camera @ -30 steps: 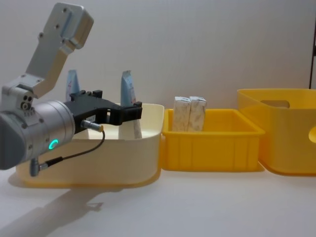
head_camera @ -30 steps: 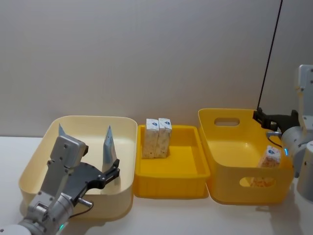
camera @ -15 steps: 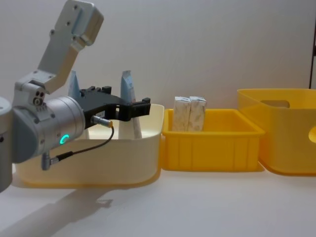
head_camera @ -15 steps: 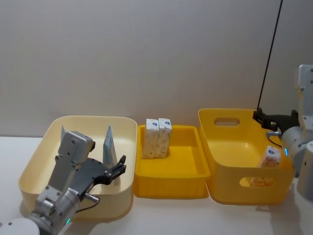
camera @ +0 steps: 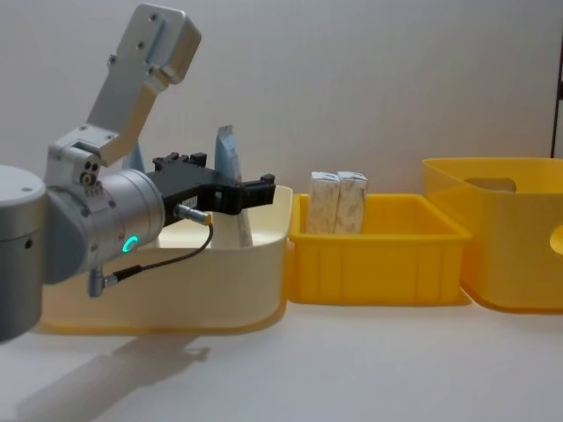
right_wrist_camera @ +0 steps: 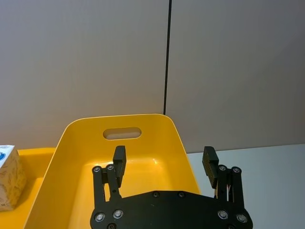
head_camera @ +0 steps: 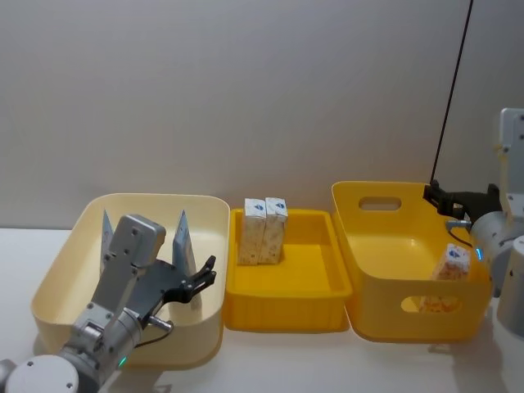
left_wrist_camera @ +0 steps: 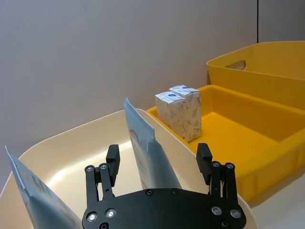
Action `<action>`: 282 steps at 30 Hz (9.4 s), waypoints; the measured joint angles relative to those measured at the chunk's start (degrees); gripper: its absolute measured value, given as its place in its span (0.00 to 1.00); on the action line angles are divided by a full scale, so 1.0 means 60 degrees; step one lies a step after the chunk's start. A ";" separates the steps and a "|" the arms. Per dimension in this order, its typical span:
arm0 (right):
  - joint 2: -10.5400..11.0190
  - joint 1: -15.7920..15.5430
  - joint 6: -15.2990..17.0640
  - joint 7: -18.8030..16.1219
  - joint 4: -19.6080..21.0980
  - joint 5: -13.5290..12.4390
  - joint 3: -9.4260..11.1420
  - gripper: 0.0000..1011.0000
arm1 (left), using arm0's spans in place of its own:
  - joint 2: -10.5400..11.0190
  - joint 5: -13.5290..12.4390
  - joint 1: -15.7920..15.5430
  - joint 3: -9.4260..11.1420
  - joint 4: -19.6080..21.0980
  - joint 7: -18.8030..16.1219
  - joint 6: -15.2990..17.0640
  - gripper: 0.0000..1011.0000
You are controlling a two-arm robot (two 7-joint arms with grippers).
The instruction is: Bimanual collaborative sorting of washing and personal care products
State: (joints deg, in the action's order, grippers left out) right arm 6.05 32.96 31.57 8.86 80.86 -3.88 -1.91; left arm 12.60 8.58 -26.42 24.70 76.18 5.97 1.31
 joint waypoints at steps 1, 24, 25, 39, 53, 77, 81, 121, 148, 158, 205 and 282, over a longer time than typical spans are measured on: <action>0.0000 0.0000 0.0000 0.0000 0.0000 0.0000 0.0000 0.99 | -0.0011 -0.0024 -0.0017 0.0000 -0.0030 -0.0018 -0.0002 0.99; 0.0000 0.0000 0.0000 0.0000 0.0000 0.0000 0.0000 0.99 | -0.0161 -0.0281 -0.0240 -0.0021 -0.0393 -0.0189 -0.0025 0.69; 0.0000 0.0000 0.0000 0.0000 0.0000 0.0000 0.0000 0.99 | -0.0166 -0.0288 -0.0247 -0.0022 -0.0400 -0.0193 -0.0026 0.64; 0.0000 0.0000 0.0000 0.0000 0.0000 0.0000 0.0000 0.99 | -0.0182 -0.0312 -0.0268 -0.0023 -0.0436 -0.0210 -0.0027 0.25; 0.0000 0.0000 0.0000 0.0000 0.0000 0.0000 0.0000 0.99 | -0.0190 -0.0327 -0.0281 -0.0022 -0.0449 -0.0219 -0.0028 0.20; 0.0000 0.0000 0.0000 0.0000 0.0000 0.0000 0.0000 0.99 | -0.0191 -0.0331 -0.0280 -0.0025 -0.0453 -0.0209 -0.0027 0.20; 0.0000 -0.0001 0.0000 0.0000 0.0000 0.0000 0.0000 0.99 | -0.0178 -0.0382 -0.0323 -0.0026 -0.0439 -0.0171 -0.0069 0.20; 0.0323 -0.0123 -0.0747 -0.0837 0.0096 0.0109 -0.0411 0.99 | -0.0290 -0.0340 -0.1794 -0.0563 0.0641 0.0655 -0.1491 0.20; 0.1278 -0.0386 -0.2354 -0.3489 0.0425 -0.0007 -0.1382 0.99 | -0.0663 0.0041 -0.1822 -0.0807 0.0693 0.1104 -0.1502 0.20; 0.1347 -0.0127 -0.3536 -0.4265 -0.0042 -0.0105 -0.1842 0.99 | -0.0737 -0.0023 -0.1744 -0.0826 0.0825 0.1144 -0.1388 0.20; -0.0449 0.3273 -0.6757 -0.7150 -0.5356 -0.0888 -0.3963 0.99 | -0.0804 -0.0679 -0.1434 -0.1007 0.1199 0.0902 -0.1217 0.20; -0.0936 0.4104 -0.6662 -0.7049 -0.6442 -0.1080 -0.4196 0.66 | -0.0806 -0.0703 -0.1424 -0.1017 0.1206 0.0897 -0.1218 0.85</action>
State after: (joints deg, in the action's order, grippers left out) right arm 0.44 57.58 -8.40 -33.43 42.21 -10.36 -27.09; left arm 7.77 4.37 -34.96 18.60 83.42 11.35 -5.99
